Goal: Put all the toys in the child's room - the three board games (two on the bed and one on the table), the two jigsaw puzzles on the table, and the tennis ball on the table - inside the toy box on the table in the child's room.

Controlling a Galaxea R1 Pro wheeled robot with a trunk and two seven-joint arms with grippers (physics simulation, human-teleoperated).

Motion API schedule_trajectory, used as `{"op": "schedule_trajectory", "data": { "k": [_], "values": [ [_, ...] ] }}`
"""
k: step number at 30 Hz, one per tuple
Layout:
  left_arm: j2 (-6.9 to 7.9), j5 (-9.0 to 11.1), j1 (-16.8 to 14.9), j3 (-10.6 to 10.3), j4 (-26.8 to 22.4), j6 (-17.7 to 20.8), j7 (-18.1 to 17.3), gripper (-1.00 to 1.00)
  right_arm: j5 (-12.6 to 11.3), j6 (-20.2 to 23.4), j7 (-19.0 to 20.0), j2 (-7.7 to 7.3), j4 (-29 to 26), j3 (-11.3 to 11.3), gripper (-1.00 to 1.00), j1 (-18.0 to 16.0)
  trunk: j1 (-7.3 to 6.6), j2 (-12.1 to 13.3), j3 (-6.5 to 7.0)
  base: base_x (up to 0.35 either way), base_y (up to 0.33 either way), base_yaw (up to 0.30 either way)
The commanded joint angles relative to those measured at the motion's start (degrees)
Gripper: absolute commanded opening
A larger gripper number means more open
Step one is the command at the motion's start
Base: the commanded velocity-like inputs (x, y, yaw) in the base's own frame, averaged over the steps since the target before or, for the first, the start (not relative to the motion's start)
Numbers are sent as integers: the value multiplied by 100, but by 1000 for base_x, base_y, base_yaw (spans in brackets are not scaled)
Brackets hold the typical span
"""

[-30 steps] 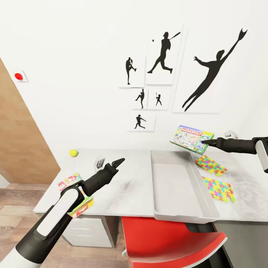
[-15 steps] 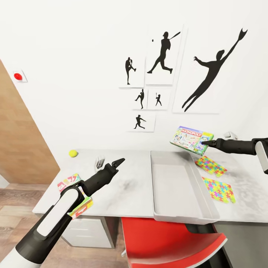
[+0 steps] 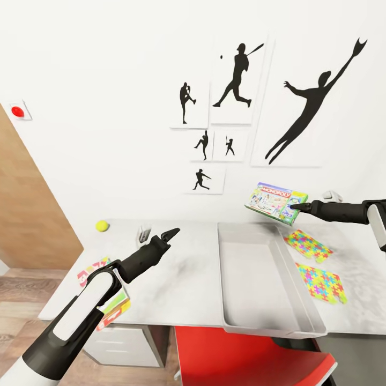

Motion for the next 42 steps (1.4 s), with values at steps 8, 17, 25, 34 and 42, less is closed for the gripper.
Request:
{"op": "schedule_trajectory", "data": {
  "k": [8,17,25,34,42],
  "values": [
    [4,60,-6,-6,-9,-1,47,100,-7,23,10,-4,13,-6,-100,-5,4,-12,-17,14,0,0],
    [4,60,-6,-6,-2,-1,49,100,-9,34,14,-12,30,1,-100,-5,4,-12,-28,1,0,0],
    [14,60,-6,-6,-1,5,39,100,6,26,15,-5,191,104,-100,-30,4,-12,-29,0,0,0],
    [56,60,-6,-6,0,17,36,100,62,20,123,-17,673,1039,-100,-270,4,-12,-29,0,0,0],
    [166,72,-6,14,-11,31,35,100,203,-417,1073,-81,744,1707,-100,-308,4,-12,-29,0,0,0]
  ]
}}
